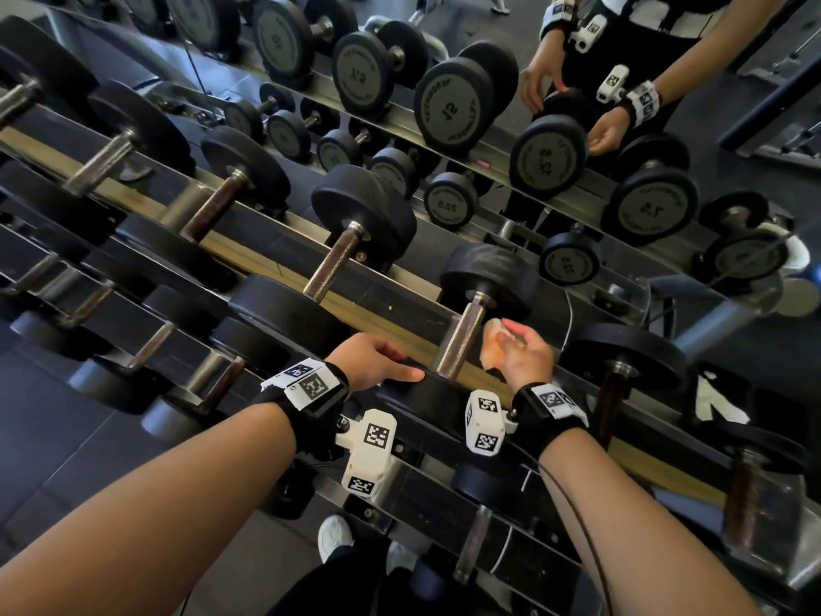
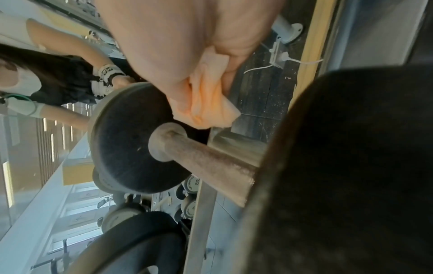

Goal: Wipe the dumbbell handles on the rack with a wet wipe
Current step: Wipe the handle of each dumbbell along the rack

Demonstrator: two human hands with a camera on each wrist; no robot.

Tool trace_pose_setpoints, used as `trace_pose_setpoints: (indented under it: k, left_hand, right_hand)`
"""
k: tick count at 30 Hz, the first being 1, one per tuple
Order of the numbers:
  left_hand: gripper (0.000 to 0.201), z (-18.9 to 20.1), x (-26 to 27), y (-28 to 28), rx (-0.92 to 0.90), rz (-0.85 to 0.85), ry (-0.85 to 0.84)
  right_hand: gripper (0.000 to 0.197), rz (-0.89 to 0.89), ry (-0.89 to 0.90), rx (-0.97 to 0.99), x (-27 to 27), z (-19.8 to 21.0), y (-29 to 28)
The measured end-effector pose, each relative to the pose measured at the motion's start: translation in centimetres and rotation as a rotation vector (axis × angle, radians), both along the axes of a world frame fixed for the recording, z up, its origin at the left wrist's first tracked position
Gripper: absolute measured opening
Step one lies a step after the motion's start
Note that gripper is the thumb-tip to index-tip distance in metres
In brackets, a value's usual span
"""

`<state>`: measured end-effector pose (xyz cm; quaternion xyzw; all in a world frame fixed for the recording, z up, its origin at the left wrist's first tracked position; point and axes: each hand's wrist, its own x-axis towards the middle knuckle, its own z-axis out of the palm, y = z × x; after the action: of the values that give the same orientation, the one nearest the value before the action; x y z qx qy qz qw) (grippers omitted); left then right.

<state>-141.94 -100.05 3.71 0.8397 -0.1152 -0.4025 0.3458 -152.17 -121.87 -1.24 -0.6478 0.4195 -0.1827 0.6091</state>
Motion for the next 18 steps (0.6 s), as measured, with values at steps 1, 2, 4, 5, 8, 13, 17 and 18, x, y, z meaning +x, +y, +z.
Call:
trace_pose_setpoints:
  k: [1,2,4,5,8,13,17,18]
  left_hand:
    - [0.047,0.0,0.0,0.0,0.001,0.004,0.002]
    - [0.047,0.1,0.1,0.0,-0.002,0.007,0.005]
    - [0.045,0.1,0.1,0.0,-0.003,0.008,0.006]
    - [0.042,0.1,0.1,0.0,-0.008,0.012,0.006]
    - [0.035,0.0,0.1,0.1,-0.044,0.024,0.005]
    - [0.033,0.0,-0.1,0.1,-0.059,0.019,0.005]
    - [0.03,0.0,-0.2,0.2,-0.055,0.02,-0.001]
    - [0.03,0.0,-0.2,0.2,-0.053,0.023,-0.005]
  right_hand:
    - [0.022,0.018,-0.006,0.009,0.3,-0.1,0.3]
    - [0.023,0.026,-0.017,0.026,0.5,0.0,0.8]
    - [0.026,0.014,-0.032,0.064,0.4,0.0,2.3]
    - [0.027,0.006,-0.04,0.066,0.0,-0.1,3.0]
    - [0.029,0.098,-0.08,0.042,-2.1,-0.4,4.4]
    - [0.015,0.396,0.039,0.105,-3.8,1.0,2.3]
    - [0.029,0.088,0.025,-0.017,-2.4,1.1,0.3]
    - [0.032,0.061,0.015,-0.04,-1.9,1.1,0.3]
